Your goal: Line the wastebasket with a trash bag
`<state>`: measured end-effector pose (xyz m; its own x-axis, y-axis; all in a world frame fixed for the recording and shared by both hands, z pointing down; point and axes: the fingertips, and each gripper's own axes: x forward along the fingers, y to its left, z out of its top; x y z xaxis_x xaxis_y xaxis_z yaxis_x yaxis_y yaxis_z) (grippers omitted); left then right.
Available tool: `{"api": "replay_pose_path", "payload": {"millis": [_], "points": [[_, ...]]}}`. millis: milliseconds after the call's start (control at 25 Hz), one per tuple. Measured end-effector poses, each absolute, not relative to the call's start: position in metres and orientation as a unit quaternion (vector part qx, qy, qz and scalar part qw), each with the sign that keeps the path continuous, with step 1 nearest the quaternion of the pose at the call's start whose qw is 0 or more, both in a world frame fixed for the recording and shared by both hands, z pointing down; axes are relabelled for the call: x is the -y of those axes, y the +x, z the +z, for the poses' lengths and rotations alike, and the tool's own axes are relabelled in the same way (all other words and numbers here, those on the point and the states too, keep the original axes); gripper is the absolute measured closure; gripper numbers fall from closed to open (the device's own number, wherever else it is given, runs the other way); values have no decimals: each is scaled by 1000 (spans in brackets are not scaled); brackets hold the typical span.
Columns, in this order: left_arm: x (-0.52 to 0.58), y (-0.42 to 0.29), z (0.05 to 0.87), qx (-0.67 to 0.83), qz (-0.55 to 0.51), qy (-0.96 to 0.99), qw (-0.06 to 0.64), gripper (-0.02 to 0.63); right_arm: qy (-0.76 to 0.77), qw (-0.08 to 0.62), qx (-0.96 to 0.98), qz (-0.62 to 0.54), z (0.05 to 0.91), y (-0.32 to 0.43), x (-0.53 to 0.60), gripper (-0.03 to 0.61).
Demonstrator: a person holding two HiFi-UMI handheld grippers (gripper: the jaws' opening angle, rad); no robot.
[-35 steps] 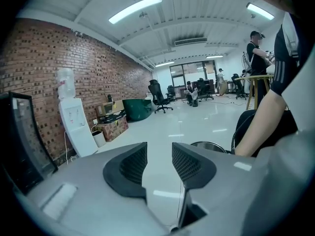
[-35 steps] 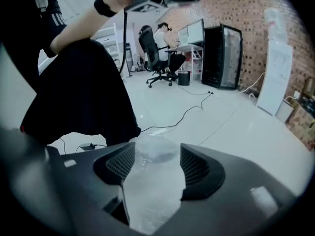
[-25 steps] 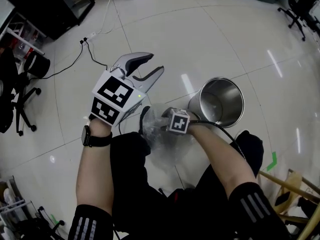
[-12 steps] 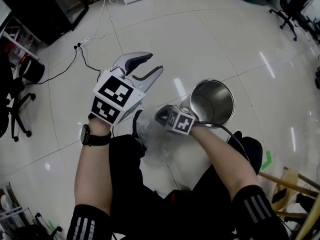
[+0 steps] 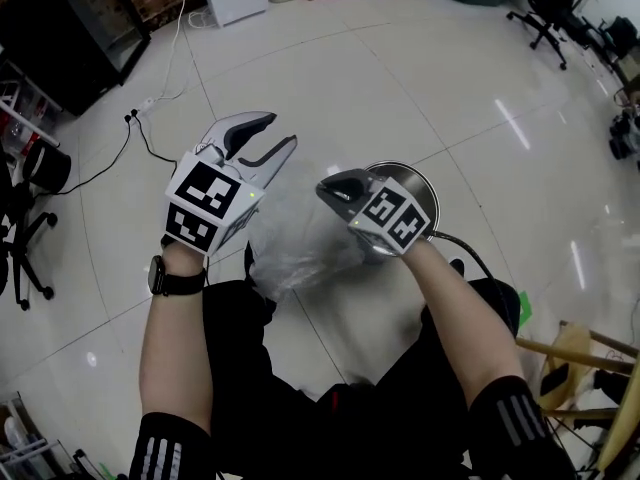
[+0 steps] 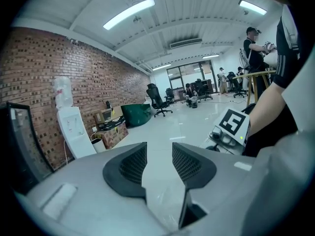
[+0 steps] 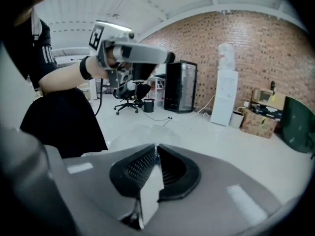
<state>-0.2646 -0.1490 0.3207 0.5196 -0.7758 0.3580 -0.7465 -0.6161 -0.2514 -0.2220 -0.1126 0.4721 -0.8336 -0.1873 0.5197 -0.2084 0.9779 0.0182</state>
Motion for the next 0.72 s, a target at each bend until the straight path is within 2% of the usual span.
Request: {"api": "replay_pose_path", "payload": {"millis": [200, 400, 560, 720], "points": [[155, -251, 321, -431, -224, -874, 38, 459, 163, 249, 955, 17, 439, -176, 143, 571], [164, -230, 323, -415, -233, -878, 40, 459, 208, 267, 941, 15, 429, -124, 158, 571], [173, -206, 332, -397, -251, -882, 38, 459, 218, 331, 917, 49, 456, -76, 157, 571], [176, -180, 349, -376, -277, -883, 40, 459, 203, 417, 881, 97, 524, -27, 142, 571]]}}
